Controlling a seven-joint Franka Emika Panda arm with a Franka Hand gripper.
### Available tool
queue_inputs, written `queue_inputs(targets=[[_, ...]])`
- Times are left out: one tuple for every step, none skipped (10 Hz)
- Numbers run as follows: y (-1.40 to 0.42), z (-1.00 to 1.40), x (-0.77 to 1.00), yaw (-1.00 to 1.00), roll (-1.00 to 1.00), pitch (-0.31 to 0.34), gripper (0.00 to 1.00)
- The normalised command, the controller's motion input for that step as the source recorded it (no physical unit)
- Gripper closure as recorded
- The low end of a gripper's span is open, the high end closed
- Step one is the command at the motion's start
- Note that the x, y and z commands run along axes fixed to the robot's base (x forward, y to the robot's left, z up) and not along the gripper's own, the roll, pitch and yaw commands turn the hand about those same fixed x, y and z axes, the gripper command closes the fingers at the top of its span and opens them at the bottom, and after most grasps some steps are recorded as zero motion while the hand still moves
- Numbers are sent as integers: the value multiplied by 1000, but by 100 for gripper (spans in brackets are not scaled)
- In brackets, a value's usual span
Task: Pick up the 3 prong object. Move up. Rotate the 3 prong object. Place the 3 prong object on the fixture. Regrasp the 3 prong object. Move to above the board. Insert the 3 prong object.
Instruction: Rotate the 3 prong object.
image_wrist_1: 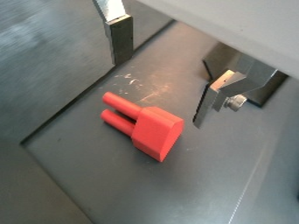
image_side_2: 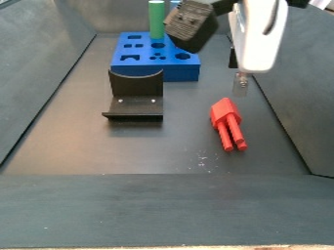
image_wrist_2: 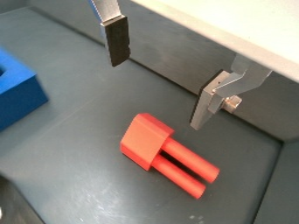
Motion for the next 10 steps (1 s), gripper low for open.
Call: queue_inputs(targets=[[6, -36, 29, 1000, 4, -1, 0], [6, -36, 30, 1000, 4, -1, 0], [6, -36, 30, 1000, 4, -1, 0], [6, -36, 30, 1000, 5, -1, 0], [6, -36, 30, 1000, 5, -1, 0], [6, -35, 30, 1000, 5, -1, 0], [6, -35, 30, 1000, 5, -1, 0], [5, -35, 30, 1000, 6, -1, 0], [5, -35, 30, 1000, 6, -1, 0], [5, -35, 30, 1000, 7, -2, 0]])
